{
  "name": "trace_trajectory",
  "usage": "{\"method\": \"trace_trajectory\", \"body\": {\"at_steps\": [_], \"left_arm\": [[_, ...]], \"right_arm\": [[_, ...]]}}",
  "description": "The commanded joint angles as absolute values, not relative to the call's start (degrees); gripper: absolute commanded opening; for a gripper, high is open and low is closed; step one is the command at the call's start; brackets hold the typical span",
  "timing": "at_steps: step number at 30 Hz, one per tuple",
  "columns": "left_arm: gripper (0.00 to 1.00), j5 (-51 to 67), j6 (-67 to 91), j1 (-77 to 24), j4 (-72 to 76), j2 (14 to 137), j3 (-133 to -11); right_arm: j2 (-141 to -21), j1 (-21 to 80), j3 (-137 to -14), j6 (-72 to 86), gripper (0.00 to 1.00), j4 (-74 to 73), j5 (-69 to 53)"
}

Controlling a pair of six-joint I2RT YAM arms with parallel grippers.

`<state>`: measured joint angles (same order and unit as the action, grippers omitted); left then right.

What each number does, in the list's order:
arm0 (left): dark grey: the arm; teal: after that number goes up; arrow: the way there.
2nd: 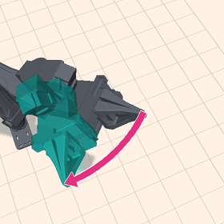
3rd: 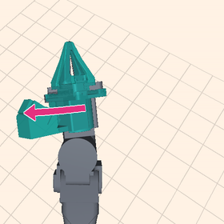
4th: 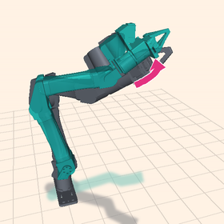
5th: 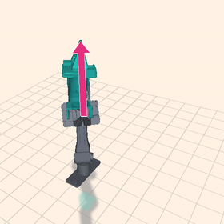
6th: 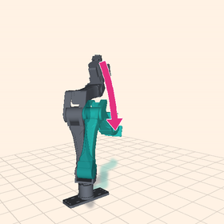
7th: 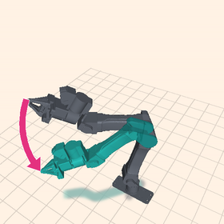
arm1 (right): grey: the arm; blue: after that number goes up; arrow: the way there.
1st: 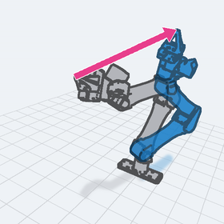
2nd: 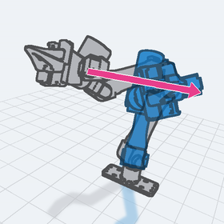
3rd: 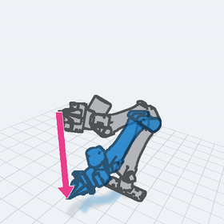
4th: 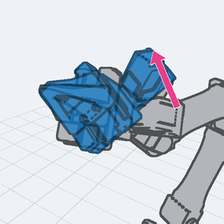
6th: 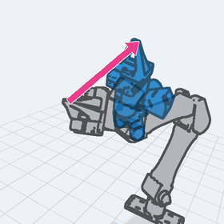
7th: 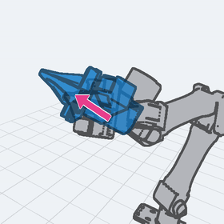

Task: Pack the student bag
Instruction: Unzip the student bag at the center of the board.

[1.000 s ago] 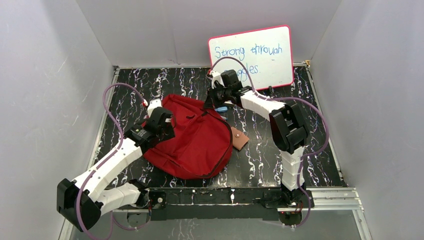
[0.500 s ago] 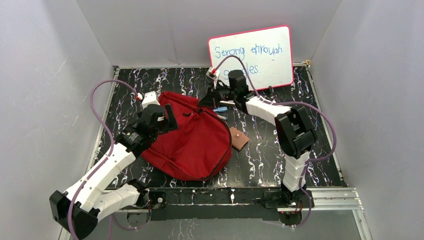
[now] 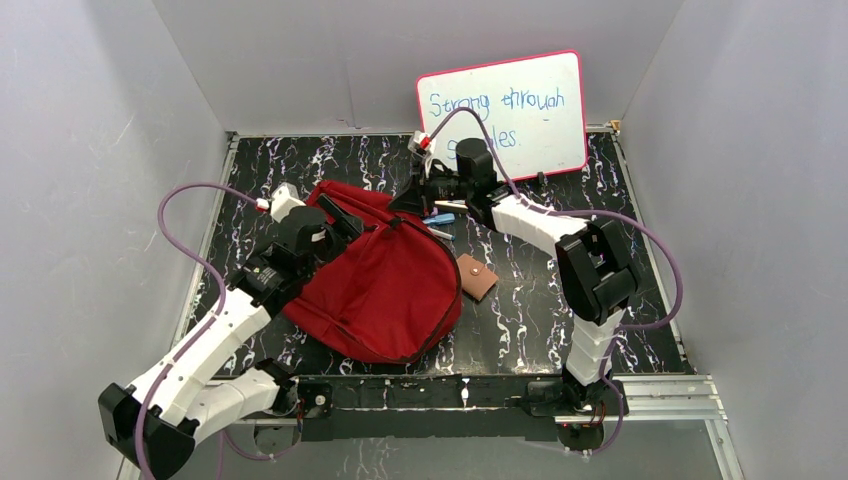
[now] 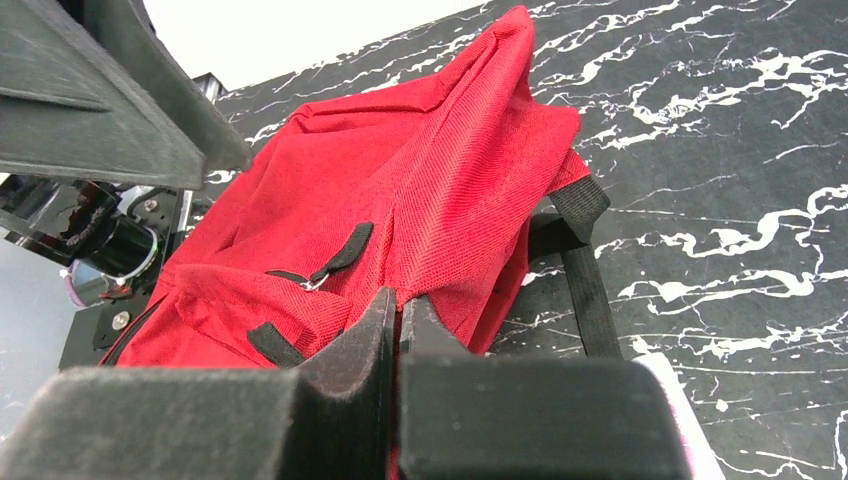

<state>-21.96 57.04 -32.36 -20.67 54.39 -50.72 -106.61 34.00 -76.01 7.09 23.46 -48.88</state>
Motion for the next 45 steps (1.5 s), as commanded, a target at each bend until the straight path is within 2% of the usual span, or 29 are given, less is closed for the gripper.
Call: {"method": "trace_trajectory", "body": {"at_steps": [1,14,35,45], "left_arm": [[0.7,-23.36,66.69,-32.08,-18.39,55.51,-50.1],[0.58,-23.8,77.71,-32.08,-21.72,58.75,-50.47],[0.52,-26.05,80.41,-31.73,-18.65,60.77,-49.2],[0.34,-25.66,80.6,-31.46,-16.51,60.38,-48.08]], "right_arm": [[-99.98,35.32,-77.8,6.44,0.0,33.58,-49.07],[-98.19,37.73,-78.14,2.74,0.0,30.7,-47.51],[-95.52,40.52,-77.0,-1.9,0.0,29.06,-49.47],[-95.01,41.56,-76.89,-2.63,0.0,28.59,-50.21]]}}
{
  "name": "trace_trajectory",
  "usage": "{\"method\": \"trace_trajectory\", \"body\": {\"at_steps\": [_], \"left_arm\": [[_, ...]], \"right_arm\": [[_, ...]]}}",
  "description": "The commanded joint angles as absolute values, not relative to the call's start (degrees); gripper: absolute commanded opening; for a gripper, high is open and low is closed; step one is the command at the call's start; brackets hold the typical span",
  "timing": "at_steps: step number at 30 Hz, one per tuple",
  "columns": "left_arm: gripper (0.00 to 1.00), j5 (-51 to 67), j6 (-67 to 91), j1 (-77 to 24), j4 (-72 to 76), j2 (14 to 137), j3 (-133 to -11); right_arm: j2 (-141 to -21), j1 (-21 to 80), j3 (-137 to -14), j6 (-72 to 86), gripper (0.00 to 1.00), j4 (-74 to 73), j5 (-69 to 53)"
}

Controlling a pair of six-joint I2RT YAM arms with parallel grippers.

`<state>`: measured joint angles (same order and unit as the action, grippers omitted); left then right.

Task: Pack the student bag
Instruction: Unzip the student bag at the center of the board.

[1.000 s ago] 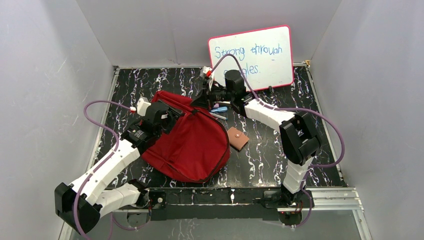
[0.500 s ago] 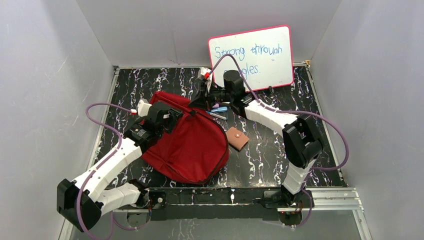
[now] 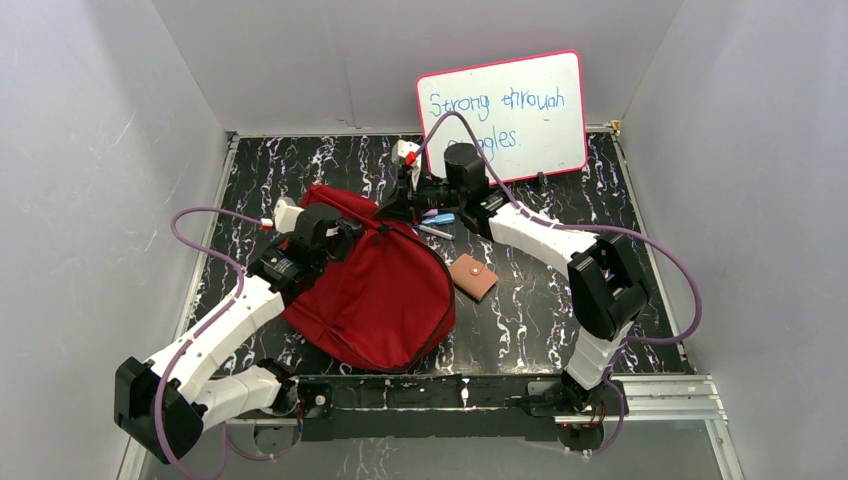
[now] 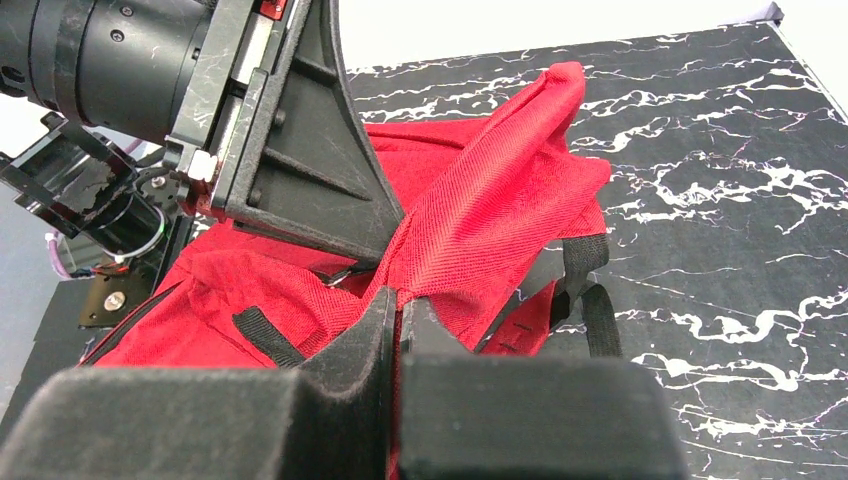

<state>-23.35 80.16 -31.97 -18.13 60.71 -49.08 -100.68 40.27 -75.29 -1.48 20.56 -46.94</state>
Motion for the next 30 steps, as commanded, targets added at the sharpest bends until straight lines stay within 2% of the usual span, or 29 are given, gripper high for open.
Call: {"method": "trace_trajectory", "body": {"at_steps": [1,6,14,30], "left_arm": [[0.32,-25.58,80.53,-31.42,-16.09,60.38,-48.08],[0.22,-25.32,80.33,-31.38,-14.94,60.81,-47.99],[0.0,-25.97,79.99,-31.37,-14.96,59.6,-47.0],[0.0,-30.62,77.46,-31.29,-24.16,52.0,-43.01]], "right_arm": [[-95.01,41.65,-76.83,-2.64,0.0,28.58,-50.17],[-94.66,41.92,-76.58,-3.04,0.0,28.19,-49.67],[-93.9,42.06,-75.69,-3.88,0.0,28.29,-47.57],[-92.72,42.01,-74.14,-7.15,0.0,28.67,-35.29]]}}
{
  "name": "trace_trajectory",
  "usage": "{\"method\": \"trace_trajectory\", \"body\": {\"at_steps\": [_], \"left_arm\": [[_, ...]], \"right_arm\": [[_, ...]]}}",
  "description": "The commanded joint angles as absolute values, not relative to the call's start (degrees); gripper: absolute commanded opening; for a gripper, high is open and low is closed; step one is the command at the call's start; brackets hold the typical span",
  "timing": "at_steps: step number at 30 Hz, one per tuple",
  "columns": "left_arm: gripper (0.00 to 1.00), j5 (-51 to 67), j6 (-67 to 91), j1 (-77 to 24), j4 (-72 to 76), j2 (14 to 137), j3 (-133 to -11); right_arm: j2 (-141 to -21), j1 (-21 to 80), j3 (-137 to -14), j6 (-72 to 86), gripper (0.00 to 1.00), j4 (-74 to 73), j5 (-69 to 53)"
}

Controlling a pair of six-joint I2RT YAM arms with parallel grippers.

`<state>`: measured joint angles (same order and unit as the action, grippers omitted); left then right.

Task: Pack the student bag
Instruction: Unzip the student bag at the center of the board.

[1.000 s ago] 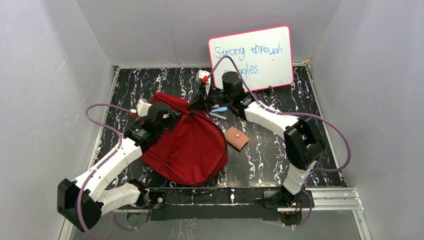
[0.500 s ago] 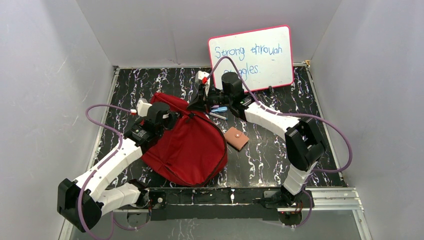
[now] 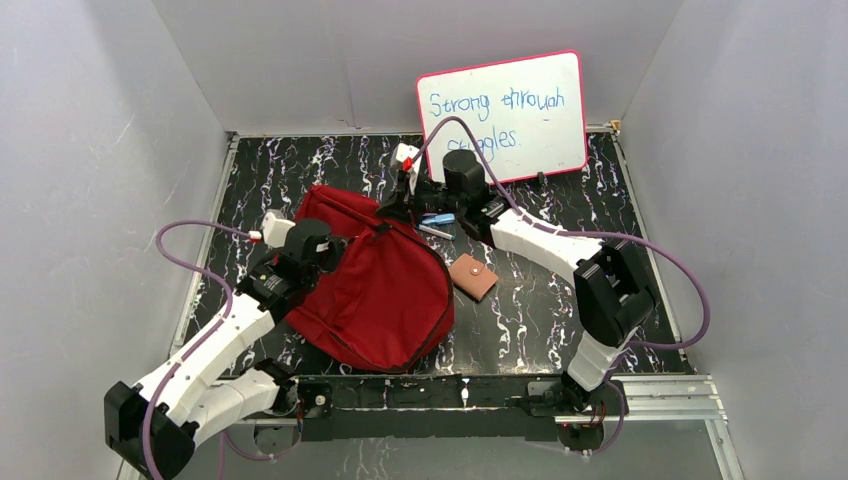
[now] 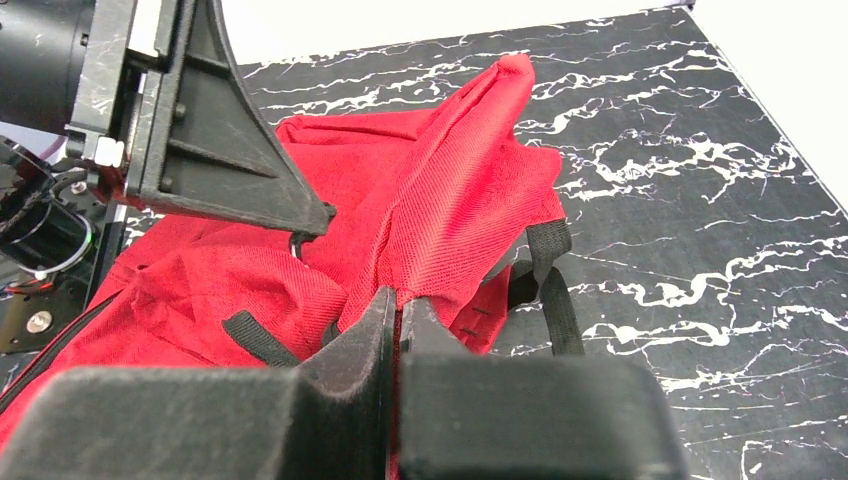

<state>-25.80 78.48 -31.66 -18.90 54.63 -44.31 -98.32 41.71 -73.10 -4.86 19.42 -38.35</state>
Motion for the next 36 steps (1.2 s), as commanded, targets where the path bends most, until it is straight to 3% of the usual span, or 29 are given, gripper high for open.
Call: {"method": "trace_trajectory", "body": {"at_steps": [1,24,36], "left_arm": [[0.0,-30.93,77.43,-31.29,-24.69,51.62,-42.86],[0.0,-33.78,71.78,-31.29,-36.52,47.97,-42.19],[0.0,-34.53,74.43,-31.29,-47.38,44.28,-42.69]], "right_arm": [[-92.77,42.01,-74.1,-7.2,0.0,28.75,-34.88],[-95.27,41.78,-77.6,-4.88,0.0,27.16,-17.44],[-105.47,40.04,-84.5,-4.22,0.0,23.2,-9.39]]}}
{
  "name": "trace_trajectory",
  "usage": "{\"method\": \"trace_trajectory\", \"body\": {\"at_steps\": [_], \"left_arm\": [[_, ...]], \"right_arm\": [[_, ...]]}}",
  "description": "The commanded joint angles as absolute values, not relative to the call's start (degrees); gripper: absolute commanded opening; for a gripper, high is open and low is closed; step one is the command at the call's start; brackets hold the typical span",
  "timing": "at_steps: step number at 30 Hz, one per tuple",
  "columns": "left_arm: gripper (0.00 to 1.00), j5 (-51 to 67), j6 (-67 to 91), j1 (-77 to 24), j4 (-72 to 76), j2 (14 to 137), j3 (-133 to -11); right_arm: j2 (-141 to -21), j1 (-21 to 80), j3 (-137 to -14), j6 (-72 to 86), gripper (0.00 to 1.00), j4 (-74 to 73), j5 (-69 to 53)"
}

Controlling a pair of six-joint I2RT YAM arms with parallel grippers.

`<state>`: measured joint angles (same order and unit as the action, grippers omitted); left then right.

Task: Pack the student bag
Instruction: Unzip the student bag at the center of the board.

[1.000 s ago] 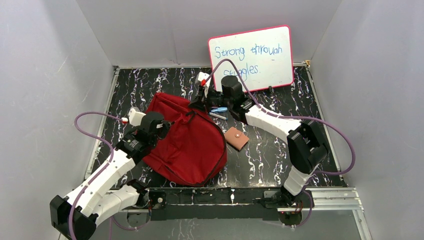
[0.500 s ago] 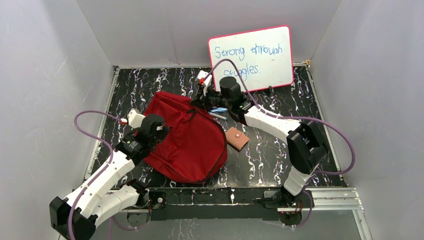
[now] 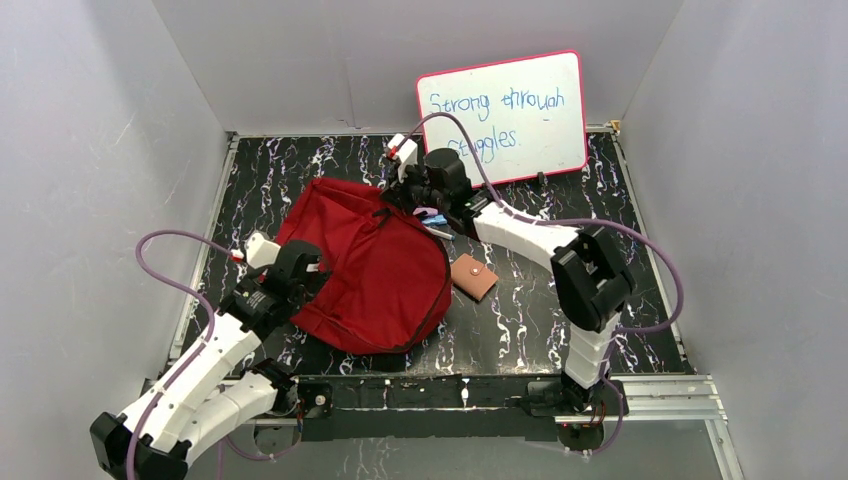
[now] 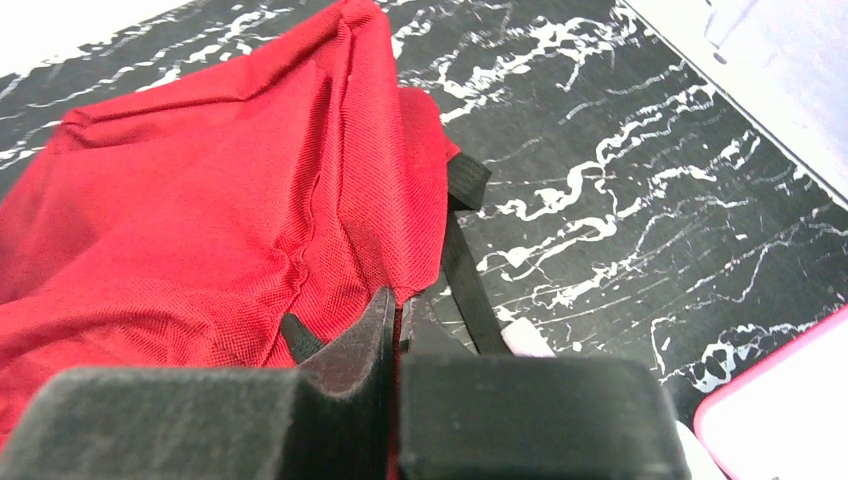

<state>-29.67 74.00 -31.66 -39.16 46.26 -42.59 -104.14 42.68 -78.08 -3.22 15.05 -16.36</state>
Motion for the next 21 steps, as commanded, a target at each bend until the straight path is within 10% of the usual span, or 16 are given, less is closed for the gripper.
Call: {"method": "trace_trajectory", "body": {"at_steps": [1,21], "left_arm": [[0.0,-34.62,74.53,-31.29,-47.79,44.02,-42.82],[0.0,-34.9,78.02,-31.29,-54.96,42.95,-42.89]], "right_arm": [[-106.33,39.74,-84.85,-4.15,0.0,23.15,-9.17],[-115.57,32.93,-87.29,-0.48,0.0,22.22,-13.45]]}}
